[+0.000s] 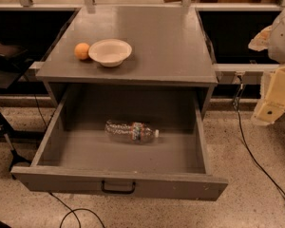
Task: Pick water bottle from top drawer and place on counter
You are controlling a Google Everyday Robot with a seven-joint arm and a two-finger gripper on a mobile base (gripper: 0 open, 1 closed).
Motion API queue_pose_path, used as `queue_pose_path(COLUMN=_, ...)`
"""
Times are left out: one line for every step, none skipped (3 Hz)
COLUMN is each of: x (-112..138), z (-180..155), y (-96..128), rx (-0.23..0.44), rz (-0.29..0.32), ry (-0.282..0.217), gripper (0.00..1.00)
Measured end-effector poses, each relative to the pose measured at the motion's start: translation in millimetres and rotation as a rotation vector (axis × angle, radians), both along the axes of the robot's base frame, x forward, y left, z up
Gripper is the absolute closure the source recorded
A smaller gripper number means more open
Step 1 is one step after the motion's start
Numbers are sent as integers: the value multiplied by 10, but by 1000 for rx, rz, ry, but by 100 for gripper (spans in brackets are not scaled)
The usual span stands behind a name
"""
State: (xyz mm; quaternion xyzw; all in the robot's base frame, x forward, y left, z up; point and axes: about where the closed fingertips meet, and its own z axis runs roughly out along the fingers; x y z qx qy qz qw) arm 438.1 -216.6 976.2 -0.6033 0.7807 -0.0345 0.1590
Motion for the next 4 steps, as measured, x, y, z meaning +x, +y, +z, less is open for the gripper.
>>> queue_pose_path(x=0, z=0, y=0, rx=0, rz=0, ry=0, gripper=0)
queue_pose_path(x=-20, z=-23, y=99, rx=19, rz=24, ry=-10, gripper=0)
queue_pose_path(x=-77, z=-143, y=299, rx=60, rz=39, ry=-15, gripper=0)
queue_pose_path(x=-164, z=-373, y=629, rx=94, rz=49, ry=-6, gripper=0)
